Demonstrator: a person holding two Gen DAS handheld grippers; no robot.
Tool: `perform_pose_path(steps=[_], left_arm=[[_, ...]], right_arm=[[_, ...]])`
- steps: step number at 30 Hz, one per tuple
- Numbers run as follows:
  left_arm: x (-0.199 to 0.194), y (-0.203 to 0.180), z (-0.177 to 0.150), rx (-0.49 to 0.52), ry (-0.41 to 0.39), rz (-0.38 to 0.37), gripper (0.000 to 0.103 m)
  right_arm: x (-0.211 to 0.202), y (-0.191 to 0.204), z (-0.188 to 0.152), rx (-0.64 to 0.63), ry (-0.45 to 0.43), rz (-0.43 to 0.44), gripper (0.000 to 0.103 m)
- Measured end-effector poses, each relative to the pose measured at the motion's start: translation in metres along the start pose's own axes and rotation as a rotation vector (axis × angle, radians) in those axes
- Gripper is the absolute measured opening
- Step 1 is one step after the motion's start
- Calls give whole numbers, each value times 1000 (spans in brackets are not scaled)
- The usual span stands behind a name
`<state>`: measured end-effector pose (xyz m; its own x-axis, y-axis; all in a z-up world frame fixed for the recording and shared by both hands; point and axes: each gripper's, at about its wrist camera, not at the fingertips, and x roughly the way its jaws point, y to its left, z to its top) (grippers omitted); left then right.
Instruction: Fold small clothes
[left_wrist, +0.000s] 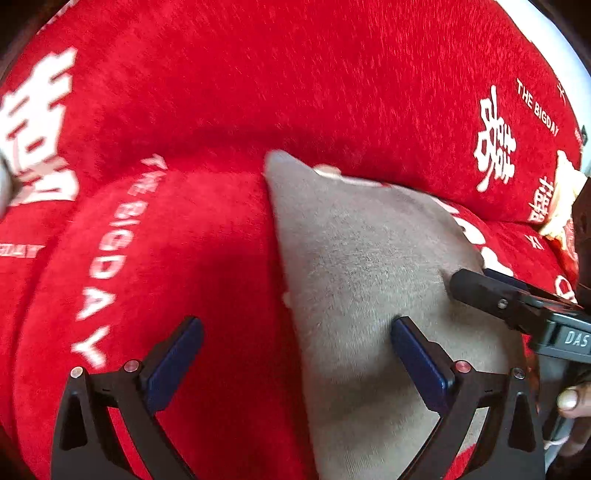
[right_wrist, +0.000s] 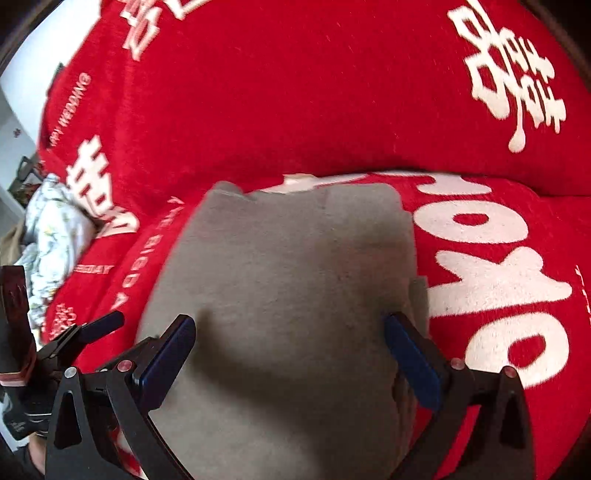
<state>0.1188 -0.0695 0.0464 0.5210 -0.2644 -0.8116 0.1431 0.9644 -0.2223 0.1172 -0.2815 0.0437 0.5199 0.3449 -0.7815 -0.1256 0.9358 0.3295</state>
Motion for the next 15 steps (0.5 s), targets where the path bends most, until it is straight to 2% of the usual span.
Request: perform_pose_path(steps=[1, 2, 3, 4, 6, 8, 10, 12, 15], left_arm=[[6, 1, 1, -9, 10, -16, 103], [13, 2, 3, -18, 30, -38, 103], [20, 4, 5, -30, 52, -64, 103], [26, 8, 9, -58, 82, -108, 103], [30, 16, 17, -101, 134, -169, 103], [18, 30, 24, -147, 118, -198, 103], [2, 48, 27, -191, 66, -219, 103], [-5, 67, 30, -256, 56, -244, 103], [6, 76, 34, -312, 114, -248, 103]], right_arm=[[4, -3, 1, -4, -4, -25, 103], [13, -10, 2, 15, 34, -32, 102], [20, -19, 3, 55, 61, -8, 103], [20, -25, 6, 75, 40, 11, 103], [17, -36, 11, 128, 60, 50, 103], [-4, -49, 11, 192, 20, 49, 103], [-34, -66, 5, 235, -79, 50, 103], [-59, -95, -6, 322, -153, 11, 103], [-66, -125, -20, 453, -131, 14, 103]])
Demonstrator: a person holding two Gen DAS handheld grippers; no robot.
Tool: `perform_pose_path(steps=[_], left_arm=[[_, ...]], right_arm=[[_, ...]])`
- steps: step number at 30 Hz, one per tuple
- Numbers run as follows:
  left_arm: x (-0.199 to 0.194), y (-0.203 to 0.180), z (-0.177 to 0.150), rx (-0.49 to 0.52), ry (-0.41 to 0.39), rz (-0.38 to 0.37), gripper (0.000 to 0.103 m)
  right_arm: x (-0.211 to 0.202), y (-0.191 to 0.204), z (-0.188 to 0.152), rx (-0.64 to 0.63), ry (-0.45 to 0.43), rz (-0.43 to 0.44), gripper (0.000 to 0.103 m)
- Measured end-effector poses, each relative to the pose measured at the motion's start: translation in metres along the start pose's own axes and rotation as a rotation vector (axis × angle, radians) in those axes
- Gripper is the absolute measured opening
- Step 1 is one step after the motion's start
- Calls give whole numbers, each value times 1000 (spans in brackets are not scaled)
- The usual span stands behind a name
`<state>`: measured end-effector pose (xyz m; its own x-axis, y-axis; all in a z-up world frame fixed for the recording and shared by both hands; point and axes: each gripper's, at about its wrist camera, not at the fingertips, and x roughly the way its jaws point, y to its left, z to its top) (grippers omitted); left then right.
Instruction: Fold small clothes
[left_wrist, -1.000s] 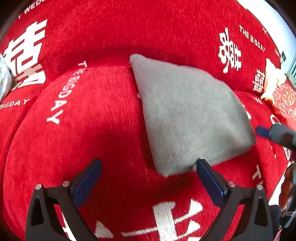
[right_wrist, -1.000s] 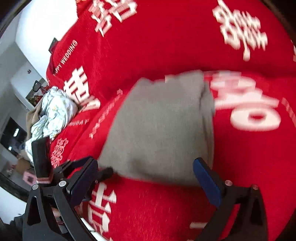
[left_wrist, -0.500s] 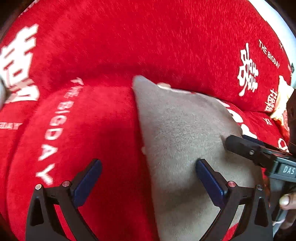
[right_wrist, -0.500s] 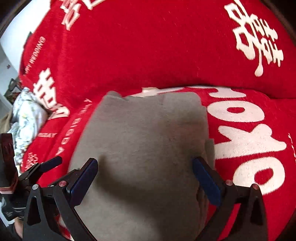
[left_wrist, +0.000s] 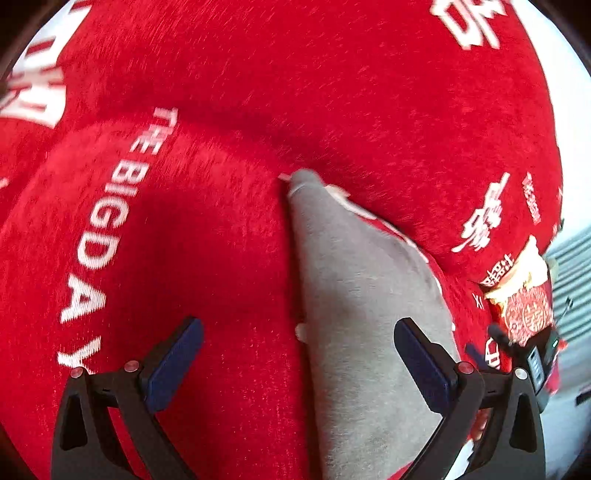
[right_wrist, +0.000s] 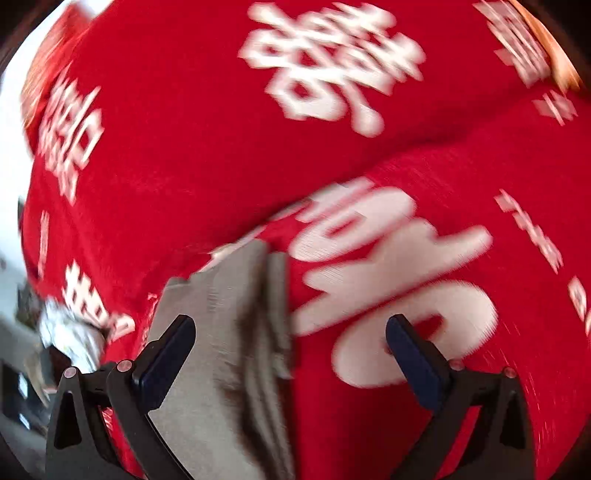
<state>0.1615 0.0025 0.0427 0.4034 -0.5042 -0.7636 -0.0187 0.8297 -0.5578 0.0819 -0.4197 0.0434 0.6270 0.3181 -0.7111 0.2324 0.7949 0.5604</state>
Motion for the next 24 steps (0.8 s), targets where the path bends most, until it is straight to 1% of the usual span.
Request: perform_pose_path(steps=[1, 2, 4, 6, 7, 8, 9, 10, 11, 12, 15, 18, 20, 21, 22, 24], left_arm=[[6, -2, 0, -4, 24, -3, 103], [14, -8, -1, 4, 47, -4, 103], [29, -24, -6, 49, 75, -1, 103], [45, -41, -10, 90, 104, -15, 103], [56, -47, -13, 95, 126, -23, 103], [67, -49, -15, 89, 147, -24, 103], [69, -51, -16, 97, 126, -14, 103], [68, -54, -16, 125, 98, -13, 103], [71, -55, -16, 146, 102, -18, 103], [73, -54, -15, 150, 111, -26, 103], [73, -50, -15, 154, 105, -70, 103], [72, -51, -16, 172, 80, -71, 103], [72, -51, -16, 176, 60, -76, 103], [72, -51, -17, 179, 57, -90, 103], [73, -51, -18, 186, 56, -101, 103], [76, -53, -16, 207, 57, -105, 103]], right_arm=[[3, -2, -2, 2, 27, -30, 103], [7, 1, -5, -24, 43, -35, 103], [15, 13, -11, -68, 65, -10, 103], [28, 27, -15, -77, 93, 34, 103], [38, 32, -16, -79, 120, 54, 103], [53, 38, -19, -89, 166, 61, 103], [68, 41, -23, -98, 218, 65, 103], [75, 47, -25, -144, 203, 40, 103], [77, 55, -26, -200, 170, 32, 103], [83, 57, -26, -206, 194, 12, 103], [83, 54, -24, -186, 206, 18, 103], [86, 59, -25, -201, 223, 0, 103], [89, 67, -28, -206, 263, 65, 103], [91, 74, -32, -227, 275, 66, 103], [93, 81, -35, -262, 266, 37, 103], [95, 83, -35, -255, 261, 45, 102]])
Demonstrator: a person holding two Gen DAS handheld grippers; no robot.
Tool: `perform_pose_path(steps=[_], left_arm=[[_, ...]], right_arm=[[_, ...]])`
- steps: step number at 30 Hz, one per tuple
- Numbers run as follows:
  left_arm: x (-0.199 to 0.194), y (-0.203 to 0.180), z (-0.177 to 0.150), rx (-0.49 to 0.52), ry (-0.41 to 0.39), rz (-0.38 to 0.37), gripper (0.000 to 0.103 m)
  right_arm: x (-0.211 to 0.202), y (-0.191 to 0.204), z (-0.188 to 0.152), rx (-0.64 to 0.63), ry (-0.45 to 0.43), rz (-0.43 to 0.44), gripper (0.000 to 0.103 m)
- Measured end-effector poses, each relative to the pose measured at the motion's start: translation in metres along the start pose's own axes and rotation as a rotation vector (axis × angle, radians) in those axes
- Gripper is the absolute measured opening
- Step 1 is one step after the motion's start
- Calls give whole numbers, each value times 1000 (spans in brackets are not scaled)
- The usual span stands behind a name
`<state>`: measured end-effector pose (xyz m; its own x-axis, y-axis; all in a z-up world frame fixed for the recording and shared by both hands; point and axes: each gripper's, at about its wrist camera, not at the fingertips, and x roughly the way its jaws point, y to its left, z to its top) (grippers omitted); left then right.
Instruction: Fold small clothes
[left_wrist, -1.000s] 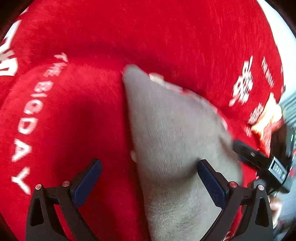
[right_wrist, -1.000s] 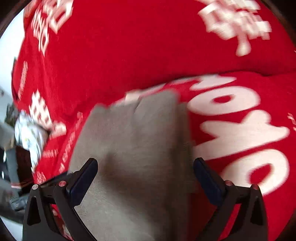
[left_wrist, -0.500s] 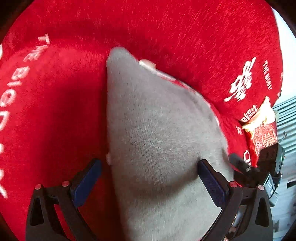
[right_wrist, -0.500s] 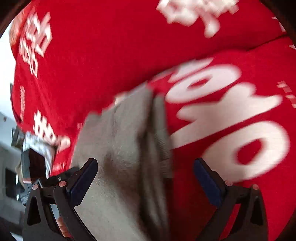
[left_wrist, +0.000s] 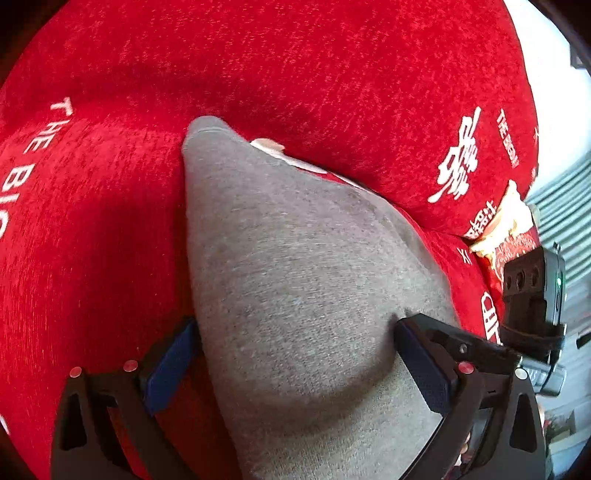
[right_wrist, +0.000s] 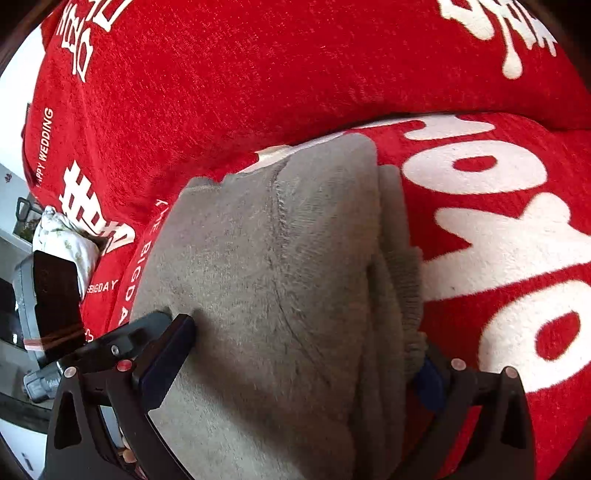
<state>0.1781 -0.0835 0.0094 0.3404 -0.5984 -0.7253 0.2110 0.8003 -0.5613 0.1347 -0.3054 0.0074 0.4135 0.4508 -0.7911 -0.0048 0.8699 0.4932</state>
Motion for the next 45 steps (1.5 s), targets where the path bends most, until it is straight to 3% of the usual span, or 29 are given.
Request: perform_pose_path(steps=[1, 2, 3, 5, 7, 12, 45], left_arm=[[1, 0, 2, 2, 4, -2, 102], [1, 1, 3, -4, 7, -1, 102], [-2, 1, 3, 1, 9, 3, 91], [-7, -6, 3, 26, 2, 23, 83], [-14, -14, -1, 63, -17, 49, 74], [-29, -16, -4, 40, -26, 45, 67], [-101, 3, -79, 25, -11, 92, 67]], right_arm=[[-1, -2, 1, 13, -4, 8, 100], [-3, -4, 1, 25, -8, 20, 83], [-5, -6, 2, 40, -6, 46, 62], [-14, -7, 0, 62, -24, 90, 50], [-22, 3, -4, 17, -42, 55, 49], [-33, 22, -12, 1, -81, 20, 48], [-53, 87, -94, 3, -85, -9, 48]])
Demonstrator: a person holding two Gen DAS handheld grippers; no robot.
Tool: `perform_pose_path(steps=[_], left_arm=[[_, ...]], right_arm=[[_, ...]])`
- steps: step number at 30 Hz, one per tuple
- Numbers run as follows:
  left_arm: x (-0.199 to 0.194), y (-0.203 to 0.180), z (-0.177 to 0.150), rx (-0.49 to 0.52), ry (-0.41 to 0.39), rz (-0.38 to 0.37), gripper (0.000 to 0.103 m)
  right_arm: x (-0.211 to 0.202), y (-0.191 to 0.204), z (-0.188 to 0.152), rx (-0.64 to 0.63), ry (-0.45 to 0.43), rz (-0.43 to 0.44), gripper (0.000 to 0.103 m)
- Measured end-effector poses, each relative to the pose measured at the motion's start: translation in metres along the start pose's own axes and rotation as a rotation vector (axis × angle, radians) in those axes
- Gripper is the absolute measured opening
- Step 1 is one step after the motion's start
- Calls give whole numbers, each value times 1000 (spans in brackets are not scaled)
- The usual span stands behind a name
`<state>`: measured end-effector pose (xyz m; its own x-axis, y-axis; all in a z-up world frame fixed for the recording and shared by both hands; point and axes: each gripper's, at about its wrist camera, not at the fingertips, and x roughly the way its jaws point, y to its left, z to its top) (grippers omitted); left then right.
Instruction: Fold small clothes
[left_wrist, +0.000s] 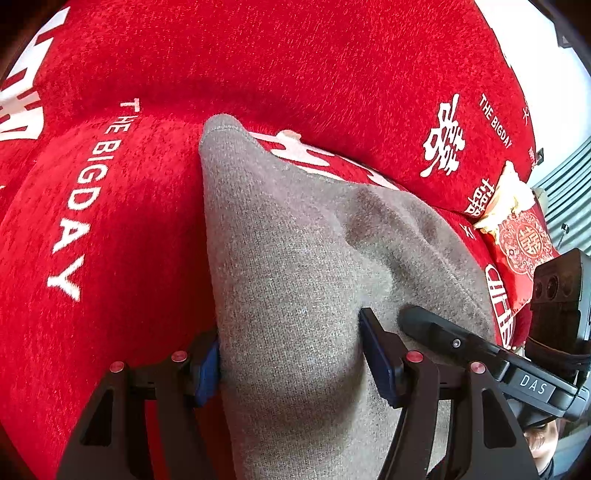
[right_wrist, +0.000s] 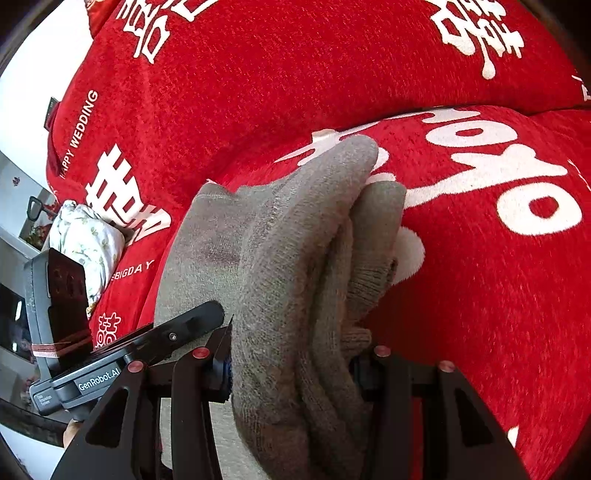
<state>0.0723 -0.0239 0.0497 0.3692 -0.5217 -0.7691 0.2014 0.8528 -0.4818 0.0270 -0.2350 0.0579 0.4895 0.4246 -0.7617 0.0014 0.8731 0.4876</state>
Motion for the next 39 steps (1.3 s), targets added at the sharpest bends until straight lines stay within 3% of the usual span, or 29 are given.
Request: perform_pose_path(steps=[39], left_arm=[[-61, 19, -66, -6, -40, 26, 67]], right_arm=[[-23, 46, -74, -51, -13, 28, 48]])
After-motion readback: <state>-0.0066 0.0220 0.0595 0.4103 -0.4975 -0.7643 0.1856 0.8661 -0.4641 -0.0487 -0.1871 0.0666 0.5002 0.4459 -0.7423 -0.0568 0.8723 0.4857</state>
